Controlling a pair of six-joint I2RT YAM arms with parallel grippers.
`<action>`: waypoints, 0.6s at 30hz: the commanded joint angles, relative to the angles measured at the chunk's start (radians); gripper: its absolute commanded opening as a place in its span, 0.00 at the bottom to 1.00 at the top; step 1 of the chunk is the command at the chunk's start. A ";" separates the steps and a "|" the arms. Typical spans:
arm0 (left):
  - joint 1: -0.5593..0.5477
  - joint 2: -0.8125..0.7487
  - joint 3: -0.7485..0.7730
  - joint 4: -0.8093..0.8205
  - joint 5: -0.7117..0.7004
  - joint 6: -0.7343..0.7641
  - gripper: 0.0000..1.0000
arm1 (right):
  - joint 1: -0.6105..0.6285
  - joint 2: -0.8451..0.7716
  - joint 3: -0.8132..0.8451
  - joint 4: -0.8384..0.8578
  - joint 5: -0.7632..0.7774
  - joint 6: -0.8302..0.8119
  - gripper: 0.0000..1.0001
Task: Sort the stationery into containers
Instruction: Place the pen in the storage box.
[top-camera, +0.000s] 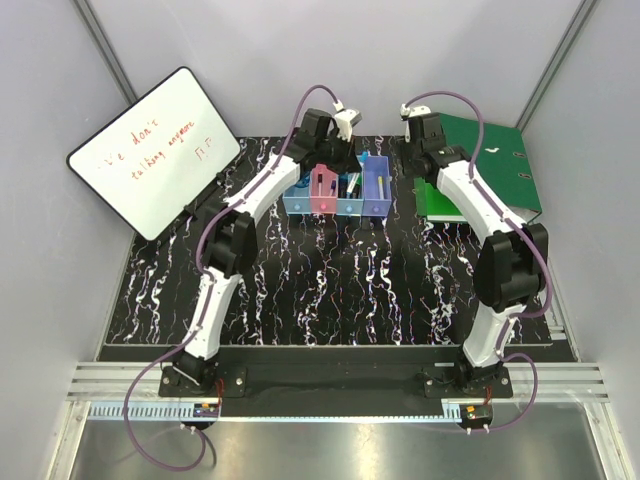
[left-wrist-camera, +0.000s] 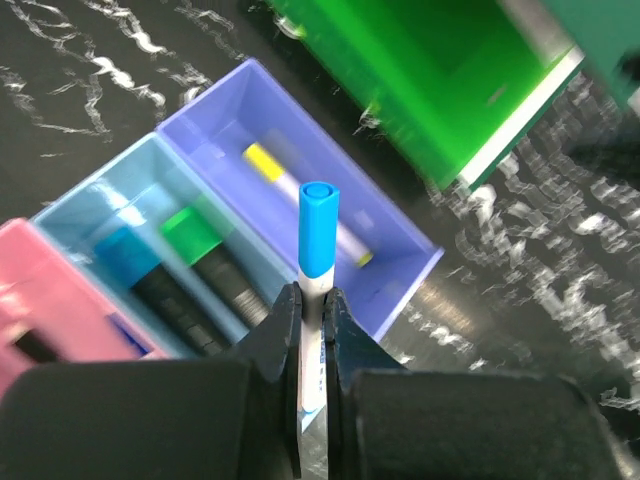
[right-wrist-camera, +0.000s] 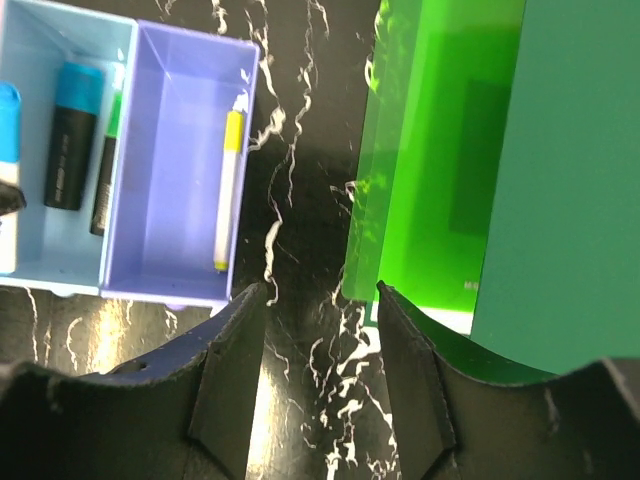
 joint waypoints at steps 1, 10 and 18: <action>-0.012 0.006 0.039 0.194 0.092 -0.230 0.00 | 0.001 -0.067 -0.032 -0.002 0.019 0.028 0.56; -0.038 0.068 0.031 0.328 0.059 -0.379 0.00 | 0.000 -0.081 -0.043 -0.005 0.014 0.051 0.56; -0.086 0.101 0.000 0.362 -0.110 -0.276 0.00 | -0.008 -0.124 -0.060 -0.009 -0.037 0.110 0.57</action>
